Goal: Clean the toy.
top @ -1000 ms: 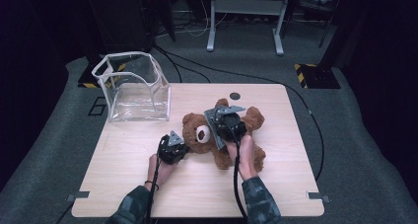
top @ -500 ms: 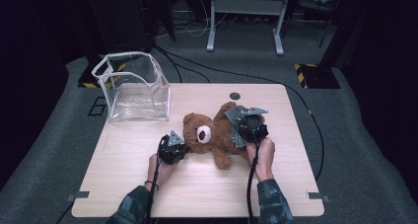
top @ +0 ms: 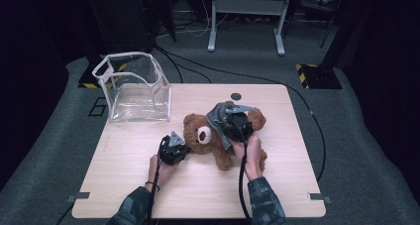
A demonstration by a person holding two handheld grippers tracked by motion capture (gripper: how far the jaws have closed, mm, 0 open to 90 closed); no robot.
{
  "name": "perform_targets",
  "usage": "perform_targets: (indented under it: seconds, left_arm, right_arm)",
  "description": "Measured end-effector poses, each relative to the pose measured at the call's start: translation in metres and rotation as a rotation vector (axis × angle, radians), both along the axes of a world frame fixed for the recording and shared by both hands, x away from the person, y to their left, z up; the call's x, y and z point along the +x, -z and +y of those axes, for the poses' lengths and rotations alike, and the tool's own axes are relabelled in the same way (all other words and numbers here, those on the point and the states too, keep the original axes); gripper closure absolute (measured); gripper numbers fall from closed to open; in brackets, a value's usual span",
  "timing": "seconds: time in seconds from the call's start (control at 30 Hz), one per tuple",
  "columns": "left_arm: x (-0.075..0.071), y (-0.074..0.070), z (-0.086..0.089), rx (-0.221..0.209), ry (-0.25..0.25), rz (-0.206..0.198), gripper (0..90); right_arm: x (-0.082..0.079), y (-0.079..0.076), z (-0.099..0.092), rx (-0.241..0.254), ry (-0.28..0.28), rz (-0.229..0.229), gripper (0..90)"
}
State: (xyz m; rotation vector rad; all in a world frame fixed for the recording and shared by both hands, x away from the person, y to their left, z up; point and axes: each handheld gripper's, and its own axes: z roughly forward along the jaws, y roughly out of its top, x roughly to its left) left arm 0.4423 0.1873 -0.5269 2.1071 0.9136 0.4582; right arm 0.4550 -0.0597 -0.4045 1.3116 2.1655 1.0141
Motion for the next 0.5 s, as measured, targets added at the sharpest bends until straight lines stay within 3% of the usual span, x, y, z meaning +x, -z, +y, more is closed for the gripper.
perform_targets:
  seconds: [0.1, 0.3, 0.4, 0.5]
  left_arm:
    - [0.0, 0.0, 0.0, -0.002, -0.002, 0.001, 79.1]
    - [0.0, 0.0, 0.0, -0.002, 0.001, 0.001, 79.1]
    - [0.0, 0.0, 0.0, -0.002, 0.001, 0.001, 79.1]
    - [0.0, 0.0, 0.0, -0.002, 0.001, 0.0, 79.1]
  right_arm:
    - [0.006, 0.013, 0.006, -0.059, 0.028, 0.025, 76.1]
    - [0.005, 0.015, -0.023, -0.026, 0.078, 0.014, 76.7]
    - [0.002, 0.015, -0.046, -0.032, 0.145, 0.011, 76.7]
    - [0.002, 0.021, -0.063, -0.006, 0.177, 0.022, 76.8]
